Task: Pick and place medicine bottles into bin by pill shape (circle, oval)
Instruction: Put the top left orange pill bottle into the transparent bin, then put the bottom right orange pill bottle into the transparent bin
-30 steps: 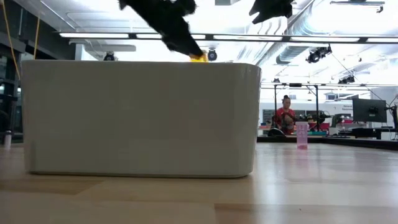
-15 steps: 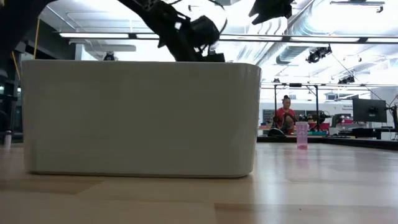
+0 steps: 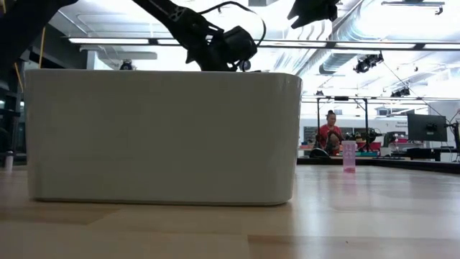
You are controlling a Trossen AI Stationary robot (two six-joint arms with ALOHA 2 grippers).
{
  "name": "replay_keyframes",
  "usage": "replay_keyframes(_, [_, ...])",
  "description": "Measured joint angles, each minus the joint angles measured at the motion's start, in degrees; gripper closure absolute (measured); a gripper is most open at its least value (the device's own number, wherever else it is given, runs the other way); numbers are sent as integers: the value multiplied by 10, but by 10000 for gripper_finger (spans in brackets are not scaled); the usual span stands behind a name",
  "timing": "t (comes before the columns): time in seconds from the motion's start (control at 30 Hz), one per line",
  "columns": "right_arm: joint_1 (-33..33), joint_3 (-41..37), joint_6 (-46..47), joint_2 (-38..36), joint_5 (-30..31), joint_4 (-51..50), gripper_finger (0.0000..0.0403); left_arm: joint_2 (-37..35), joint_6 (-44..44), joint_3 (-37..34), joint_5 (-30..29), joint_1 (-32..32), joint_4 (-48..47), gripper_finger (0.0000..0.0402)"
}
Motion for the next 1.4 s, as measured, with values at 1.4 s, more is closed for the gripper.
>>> replay_keyframes(1.4, [0, -1, 23, -1, -73, -43, 206, -660, -257, -515, -24, -167, 450, 92])
